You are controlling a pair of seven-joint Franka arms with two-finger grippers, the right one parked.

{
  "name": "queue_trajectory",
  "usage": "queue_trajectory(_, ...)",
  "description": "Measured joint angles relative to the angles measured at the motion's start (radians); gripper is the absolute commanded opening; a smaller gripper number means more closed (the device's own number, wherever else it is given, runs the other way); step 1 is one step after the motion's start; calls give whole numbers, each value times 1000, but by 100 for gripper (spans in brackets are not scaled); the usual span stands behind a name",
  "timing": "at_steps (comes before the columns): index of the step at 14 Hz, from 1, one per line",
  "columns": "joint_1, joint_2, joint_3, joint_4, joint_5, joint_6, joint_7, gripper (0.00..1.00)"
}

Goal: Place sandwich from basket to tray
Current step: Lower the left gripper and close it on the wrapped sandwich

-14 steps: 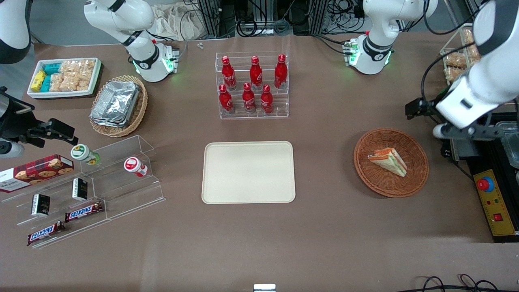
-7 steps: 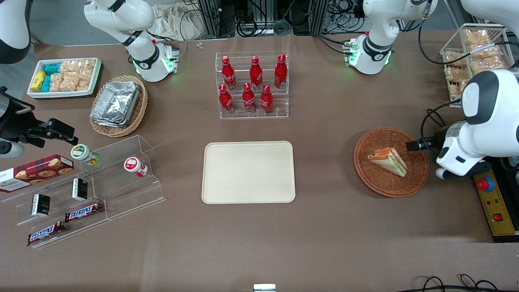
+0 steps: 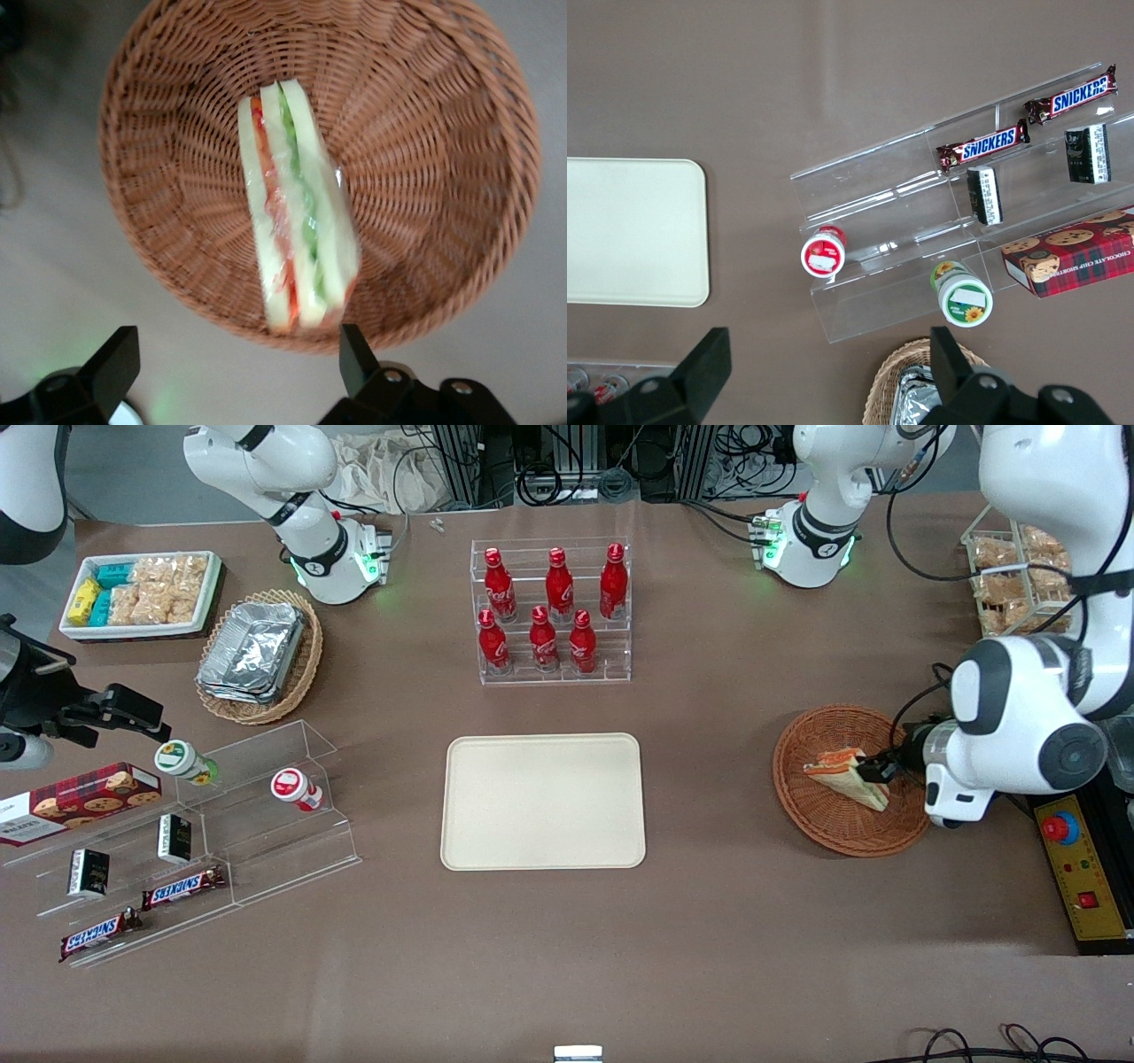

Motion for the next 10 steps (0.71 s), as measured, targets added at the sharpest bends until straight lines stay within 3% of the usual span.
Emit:
queue_trajectory(6,-3,63,-7,-156,-7,299,-126,97)
queue_trajectory(7,-3,64,-9,-167,-7,311,-129,81)
queue_trajectory(9,-3,64,-10,-168,-7,317,-132,22)
queue_trajectory(10,-3,64,-10,-167,-7,318,-132,4)
